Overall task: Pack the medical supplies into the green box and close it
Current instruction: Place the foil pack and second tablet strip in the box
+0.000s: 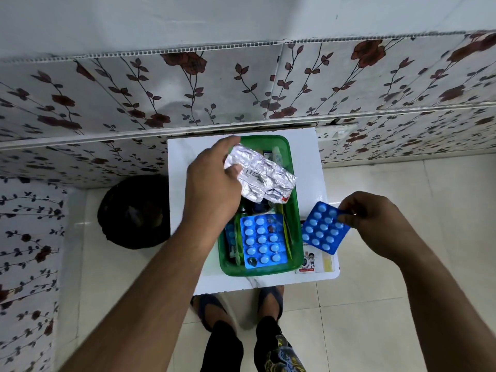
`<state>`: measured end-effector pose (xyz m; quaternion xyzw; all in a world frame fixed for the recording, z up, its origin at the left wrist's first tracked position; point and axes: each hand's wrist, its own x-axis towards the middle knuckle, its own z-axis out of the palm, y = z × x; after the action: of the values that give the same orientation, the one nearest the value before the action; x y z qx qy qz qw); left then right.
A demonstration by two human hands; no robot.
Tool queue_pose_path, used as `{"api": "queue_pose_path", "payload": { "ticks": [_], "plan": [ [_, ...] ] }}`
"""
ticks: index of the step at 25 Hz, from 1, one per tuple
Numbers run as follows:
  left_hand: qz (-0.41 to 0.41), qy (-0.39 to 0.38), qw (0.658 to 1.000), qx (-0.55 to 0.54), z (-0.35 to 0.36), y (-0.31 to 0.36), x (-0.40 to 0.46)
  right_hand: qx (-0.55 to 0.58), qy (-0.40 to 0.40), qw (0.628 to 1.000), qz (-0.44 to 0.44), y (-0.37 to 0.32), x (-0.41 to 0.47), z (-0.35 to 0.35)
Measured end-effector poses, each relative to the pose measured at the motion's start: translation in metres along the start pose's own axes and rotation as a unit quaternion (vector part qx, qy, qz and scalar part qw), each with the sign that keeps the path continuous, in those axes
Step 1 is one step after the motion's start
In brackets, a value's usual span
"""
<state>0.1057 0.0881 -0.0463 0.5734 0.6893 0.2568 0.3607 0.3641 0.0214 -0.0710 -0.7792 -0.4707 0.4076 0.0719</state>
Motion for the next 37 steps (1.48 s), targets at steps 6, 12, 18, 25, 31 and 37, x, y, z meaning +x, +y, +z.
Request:
{"api": "queue_pose_path", "payload": {
  "ticks": [6,12,18,25,31,37],
  "plan": [
    [0.154,-0.011,0.972,0.177,0.013,-0.002,0.024,0.056,0.022,0.998,-0.005,-0.007,0.001,-0.005],
    [0.135,-0.11,0.945,0.276,0.033,0.001,-0.006,0.083,0.028,0.996,0.001,-0.009,0.002,-0.004],
    [0.173,-0.159,0.943,0.235,0.037,-0.008,0.005,0.092,0.045,0.995,0.005,-0.012,0.002,-0.013],
    [0.116,0.063,0.989,0.061,-0.019,-0.038,-0.005,0.192,0.069,0.975,-0.088,-0.076,-0.028,-0.028],
    [-0.011,0.082,0.996,0.022,-0.03,-0.095,-0.027,-0.111,-0.067,0.976,-0.176,-0.112,-0.028,0.058],
    [-0.033,0.068,0.997,0.014,-0.032,-0.11,-0.037,-0.236,0.031,0.939,-0.249,-0.105,-0.032,0.082]
  ]
}}
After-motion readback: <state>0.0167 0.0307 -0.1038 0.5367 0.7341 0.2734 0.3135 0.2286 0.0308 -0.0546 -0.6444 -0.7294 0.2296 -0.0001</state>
